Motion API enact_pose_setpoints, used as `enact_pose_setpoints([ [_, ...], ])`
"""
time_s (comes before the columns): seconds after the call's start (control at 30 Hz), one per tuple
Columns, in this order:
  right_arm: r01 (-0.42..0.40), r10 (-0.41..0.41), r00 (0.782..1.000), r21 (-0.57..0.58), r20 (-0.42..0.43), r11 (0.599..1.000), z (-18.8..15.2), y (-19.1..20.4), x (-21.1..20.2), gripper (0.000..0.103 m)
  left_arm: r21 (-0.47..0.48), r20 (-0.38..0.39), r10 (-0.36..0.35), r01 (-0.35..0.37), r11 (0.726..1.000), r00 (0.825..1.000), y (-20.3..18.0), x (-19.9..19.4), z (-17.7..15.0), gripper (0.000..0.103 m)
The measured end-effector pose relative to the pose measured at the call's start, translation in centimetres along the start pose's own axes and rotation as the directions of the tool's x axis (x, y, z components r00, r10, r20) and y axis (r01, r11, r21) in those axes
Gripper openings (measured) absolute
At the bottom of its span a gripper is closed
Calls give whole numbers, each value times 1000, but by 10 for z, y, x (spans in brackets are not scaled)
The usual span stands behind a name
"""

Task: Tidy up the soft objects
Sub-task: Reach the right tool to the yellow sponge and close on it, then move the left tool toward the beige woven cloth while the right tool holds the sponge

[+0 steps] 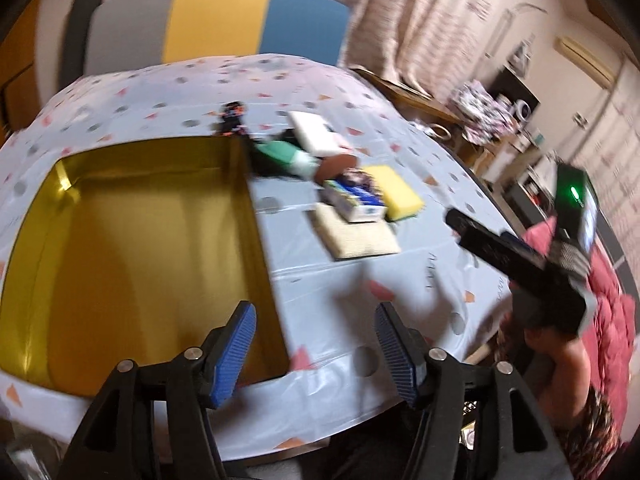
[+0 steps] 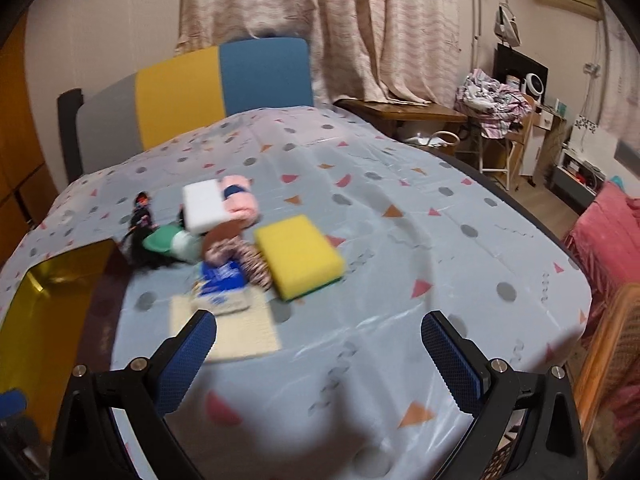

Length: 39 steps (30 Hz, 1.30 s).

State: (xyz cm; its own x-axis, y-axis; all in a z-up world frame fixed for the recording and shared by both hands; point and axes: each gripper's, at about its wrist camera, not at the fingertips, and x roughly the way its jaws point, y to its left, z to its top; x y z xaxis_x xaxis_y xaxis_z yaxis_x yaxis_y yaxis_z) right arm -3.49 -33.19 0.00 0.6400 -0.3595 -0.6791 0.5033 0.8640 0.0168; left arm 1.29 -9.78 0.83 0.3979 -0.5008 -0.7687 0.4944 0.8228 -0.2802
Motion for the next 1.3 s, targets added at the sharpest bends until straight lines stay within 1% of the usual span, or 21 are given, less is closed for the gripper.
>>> enact_pose_setpoints([
  [0.1, 21, -22, 1000, -28, -19, 999, 17, -7, 18, 103, 33, -13, -1, 1, 999, 1000, -15, 12, 4, 63],
  [0.17, 26, -32, 998, -93, -59, 995, 30, -5, 38, 103, 46, -25, -4, 5, 999, 1000, -23, 20, 4, 63],
  [0.2, 24, -38, 995, -143, -95, 989, 37, -3, 53, 103, 48, -30, -14, 15, 999, 999, -26, 23, 3, 63],
  [0.3, -18, -34, 977, -240, -211, 971, 50, 5, 97, 103, 52, -50, -22, 25, 998, 999, -32, 31, 1, 63],
  [0.37, -50, -20, 967, -268, -253, 962, 54, 7, 118, 103, 53, -58, -27, 30, 998, 998, -35, 35, 0, 63],
  [0.43, -80, -3, 963, -297, -269, 951, 57, 10, 134, 103, 57, -71, -27, 32, 998, 997, -37, 38, 0, 63],
  [0.5, -132, 34, 957, -325, -288, 937, 58, 15, 147, 102, 66, -77, -23, 28, 997, 997, -39, 42, 0, 63],
  [0.53, -159, 56, 951, -326, -306, 932, 59, 16, 154, 99, 73, -82, -16, 22, 997, 996, -40, 45, 1, 63],
  [0.6, -191, 81, 939, -310, -335, 931, 57, 16, 164, 89, 81, -91, -1, 9, 997, 996, -42, 52, 2, 63],
  [0.67, -240, 136, 922, -260, -362, 935, 57, 11, 174, 69, 88, -94, 14, -5, 996, 995, -44, 58, 4, 63],
  [0.73, -275, 183, 906, -202, -382, 940, 56, 4, 180, 70, 95, -95, 26, -17, 995, 995, -47, 65, 9, 63],
  [0.77, -279, 192, 902, -181, -387, 943, 57, 1, 180, 69, 96, -96, 31, -22, 995, 995, -47, 68, 12, 63],
  [0.87, -265, 186, 913, -179, -363, 948, 63, -4, 173, 69, 95, -97, 42, -33, 995, 994, -51, 80, 23, 63],
  [0.93, -254, 184, 917, -164, -354, 953, 65, -7, 169, 69, 96, -114, 47, -37, 995, 992, -54, 92, 31, 63],
  [1.03, -261, 211, 917, -109, -337, 959, 73, -14, 166, 69, 112, -142, 91, -75, 991, 986, -56, 117, 42, 64],
  [1.07, -260, 217, 918, -92, -332, 961, 75, -19, 163, 69, 126, -155, 111, -92, 988, 982, -56, 128, 45, 64],
  [1.13, -254, 220, 920, -66, -324, 965, 78, -25, 162, 69, 109, -198, 144, -124, 986, 970, -52, 152, 49, 64],
  [1.2, -245, 219, 923, -43, -317, 969, 80, -29, 163, 69, 74, -236, 131, -117, 990, 963, -46, 168, 49, 64],
  [1.23, -237, 218, 925, -26, -311, 971, 82, -33, 162, 69, 57, -234, 126, -115, 992, 964, -44, 171, 48, 63],
  [1.27, -231, 214, 927, -18, -307, 973, 85, -34, 163, 69, 60, -204, 113, -102, 993, 972, -47, 169, 48, 63],
  [1.3, -223, 209, 931, -13, -301, 975, 86, -37, 162, 69, 66, -197, 68, -56, 996, 978, -51, 167, 47, 63],
])
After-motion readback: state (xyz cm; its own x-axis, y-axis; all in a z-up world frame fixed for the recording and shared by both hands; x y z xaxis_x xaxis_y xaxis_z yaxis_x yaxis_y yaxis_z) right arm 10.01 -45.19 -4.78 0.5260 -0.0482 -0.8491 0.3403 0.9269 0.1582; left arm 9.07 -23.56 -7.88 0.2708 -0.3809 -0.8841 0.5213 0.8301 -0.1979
